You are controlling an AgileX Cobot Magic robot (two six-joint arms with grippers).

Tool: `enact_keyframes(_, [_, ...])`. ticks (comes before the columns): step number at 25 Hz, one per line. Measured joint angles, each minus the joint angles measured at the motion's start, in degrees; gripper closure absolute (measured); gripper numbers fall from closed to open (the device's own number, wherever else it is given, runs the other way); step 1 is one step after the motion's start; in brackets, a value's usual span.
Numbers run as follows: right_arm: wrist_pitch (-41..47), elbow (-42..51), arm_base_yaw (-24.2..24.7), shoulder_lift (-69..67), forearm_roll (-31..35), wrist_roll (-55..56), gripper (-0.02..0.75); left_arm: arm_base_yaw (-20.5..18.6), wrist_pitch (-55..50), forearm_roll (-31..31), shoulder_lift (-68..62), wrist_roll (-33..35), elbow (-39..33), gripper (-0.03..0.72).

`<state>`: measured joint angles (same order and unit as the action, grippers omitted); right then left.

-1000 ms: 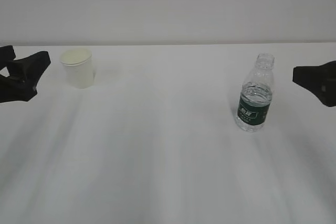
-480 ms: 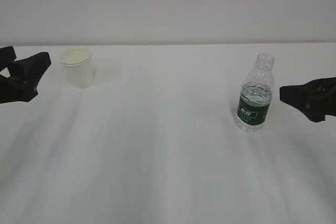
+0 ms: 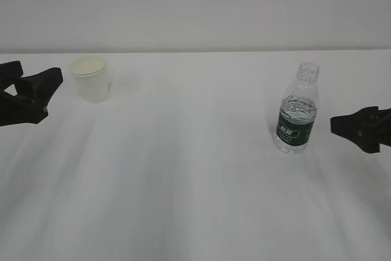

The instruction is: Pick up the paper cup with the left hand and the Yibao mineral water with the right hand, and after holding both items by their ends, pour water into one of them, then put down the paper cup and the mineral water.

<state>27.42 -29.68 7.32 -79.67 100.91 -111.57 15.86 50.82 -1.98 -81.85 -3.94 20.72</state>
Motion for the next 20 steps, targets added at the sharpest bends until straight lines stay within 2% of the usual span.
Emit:
enact_keyframes(5, [5.80,0.00,7.50,-2.86,0.00,0.00,0.145,0.00,0.00,0.00,-0.12,0.00,0.00,0.160])
enact_keyframes(8, [6.60,0.00,9.92,-3.22,0.00,0.00,0.145,0.00,0.00,0.00,-0.12,0.00,0.00,0.160])
enact_keyframes(20, [7.36,0.76,10.94,-6.65,0.00,-0.36,0.145,0.00,0.00,-0.13,-0.15,0.00,0.00,0.160])
